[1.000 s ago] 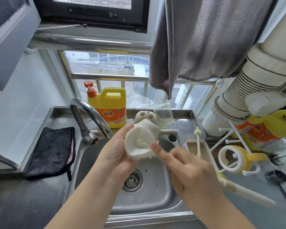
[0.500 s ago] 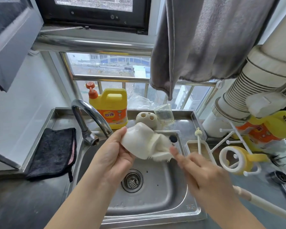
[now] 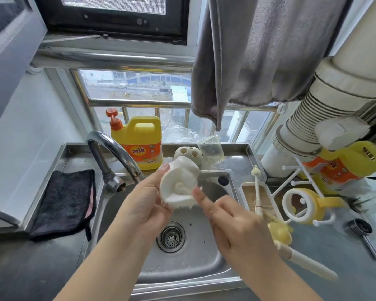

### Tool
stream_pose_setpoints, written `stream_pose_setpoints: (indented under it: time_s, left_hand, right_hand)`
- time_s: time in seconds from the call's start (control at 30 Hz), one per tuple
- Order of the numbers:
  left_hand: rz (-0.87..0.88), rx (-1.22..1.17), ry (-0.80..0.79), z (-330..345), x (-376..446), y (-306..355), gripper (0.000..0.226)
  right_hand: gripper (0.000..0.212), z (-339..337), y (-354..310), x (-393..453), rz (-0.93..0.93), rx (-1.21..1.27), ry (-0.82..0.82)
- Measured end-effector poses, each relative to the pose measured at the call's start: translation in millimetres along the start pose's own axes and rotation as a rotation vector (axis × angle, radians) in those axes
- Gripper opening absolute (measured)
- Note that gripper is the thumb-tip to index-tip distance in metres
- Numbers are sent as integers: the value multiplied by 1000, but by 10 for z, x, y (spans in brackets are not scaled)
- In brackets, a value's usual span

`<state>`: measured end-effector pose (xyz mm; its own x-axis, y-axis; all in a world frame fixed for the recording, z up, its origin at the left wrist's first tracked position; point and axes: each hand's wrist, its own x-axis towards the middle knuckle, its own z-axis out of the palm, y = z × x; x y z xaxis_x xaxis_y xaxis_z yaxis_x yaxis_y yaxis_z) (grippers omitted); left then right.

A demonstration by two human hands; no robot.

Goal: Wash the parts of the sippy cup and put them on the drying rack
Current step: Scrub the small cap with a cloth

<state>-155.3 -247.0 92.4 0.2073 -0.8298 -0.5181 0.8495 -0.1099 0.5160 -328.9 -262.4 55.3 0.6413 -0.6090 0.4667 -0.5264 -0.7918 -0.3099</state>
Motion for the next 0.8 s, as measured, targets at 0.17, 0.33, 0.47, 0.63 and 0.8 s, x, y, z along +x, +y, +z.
stream_pose_setpoints:
  time_s: [0.17, 0.33, 0.47, 0.63, 0.8]
  left_hand:
    - [9, -101, 53, -24, 3, 18, 29]
    - [-30, -137, -32, 97, -37, -40, 28]
    - [-87, -128, -1, 40, -19, 11, 35]
    - [-50, -209, 50, 56, 3, -19, 37]
    - [-101, -185, 19, 29, 27, 16, 38]
  right_hand:
    - [54, -122, 208, -129, 39, -119, 17]
    - [53, -56, 104, 103, 28, -43, 68]
    - [44, -68, 98, -147, -52, -27, -6]
    - [51, -115, 236, 19, 120, -29, 59]
    - [46, -33, 90, -61, -35, 21, 27]
